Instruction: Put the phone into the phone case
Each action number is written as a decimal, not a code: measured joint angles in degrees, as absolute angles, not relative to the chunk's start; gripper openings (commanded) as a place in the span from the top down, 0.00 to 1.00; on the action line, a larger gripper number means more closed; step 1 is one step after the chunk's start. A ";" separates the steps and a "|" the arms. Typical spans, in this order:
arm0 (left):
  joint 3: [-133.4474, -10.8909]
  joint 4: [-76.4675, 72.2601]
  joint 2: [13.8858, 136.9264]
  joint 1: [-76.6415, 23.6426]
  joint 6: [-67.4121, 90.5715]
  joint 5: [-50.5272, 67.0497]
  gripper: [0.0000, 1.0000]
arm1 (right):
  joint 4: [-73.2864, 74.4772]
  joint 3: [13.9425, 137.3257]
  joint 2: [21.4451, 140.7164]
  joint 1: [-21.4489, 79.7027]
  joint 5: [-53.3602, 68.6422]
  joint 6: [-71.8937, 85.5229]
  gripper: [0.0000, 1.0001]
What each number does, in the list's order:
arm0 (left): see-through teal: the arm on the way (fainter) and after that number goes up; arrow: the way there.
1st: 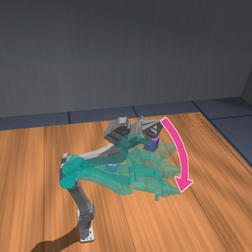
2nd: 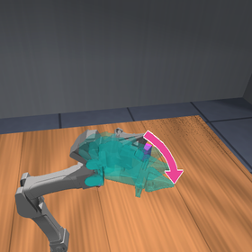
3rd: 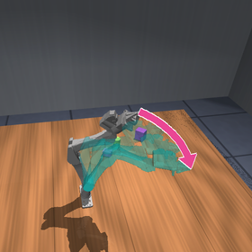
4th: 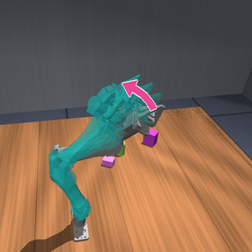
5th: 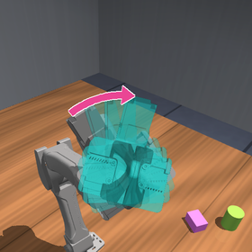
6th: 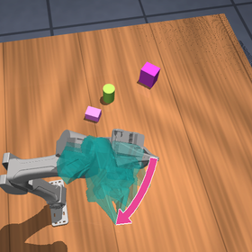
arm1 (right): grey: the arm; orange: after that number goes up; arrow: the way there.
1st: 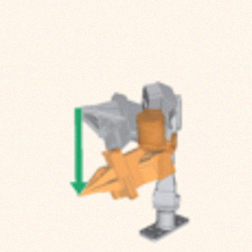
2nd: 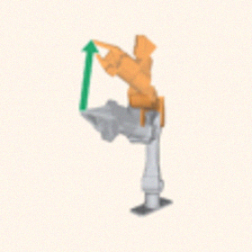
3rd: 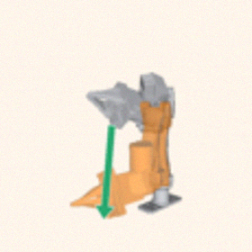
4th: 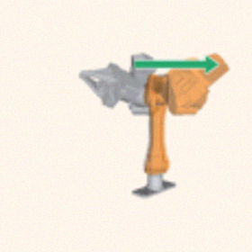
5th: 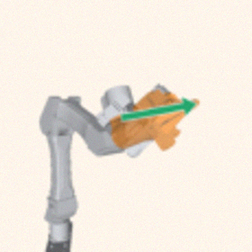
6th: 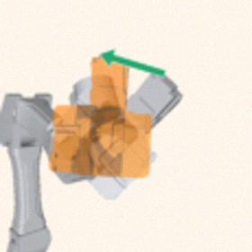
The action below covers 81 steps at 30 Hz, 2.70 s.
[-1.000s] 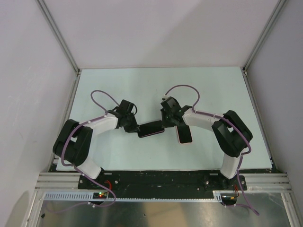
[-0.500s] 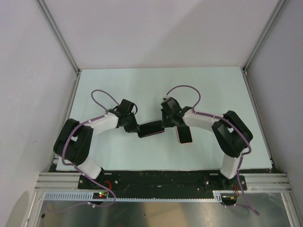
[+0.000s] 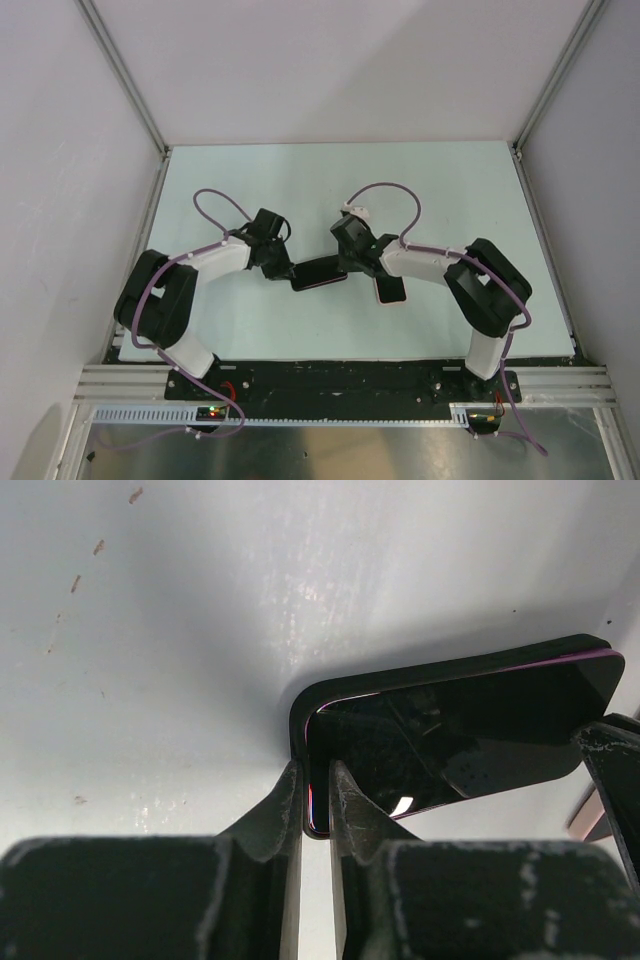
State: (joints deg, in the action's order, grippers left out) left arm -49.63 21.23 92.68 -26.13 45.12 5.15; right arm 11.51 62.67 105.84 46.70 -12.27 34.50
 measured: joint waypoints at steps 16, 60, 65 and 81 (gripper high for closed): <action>-48.64 19.88 91.98 -26.24 44.99 5.15 0.75 | 4.69 58.39 102.83 42.15 -1.63 34.48 0.65; -44.34 14.55 89.49 -26.63 44.49 5.76 0.67 | 12.27 59.24 101.10 40.58 3.31 33.30 1.00; -44.40 14.59 89.69 -26.61 44.47 5.78 0.68 | 13.50 60.31 102.37 41.80 1.08 32.88 1.00; -46.17 16.80 90.76 -26.61 44.47 5.98 0.69 | 18.31 64.53 105.93 43.55 -2.79 32.47 1.00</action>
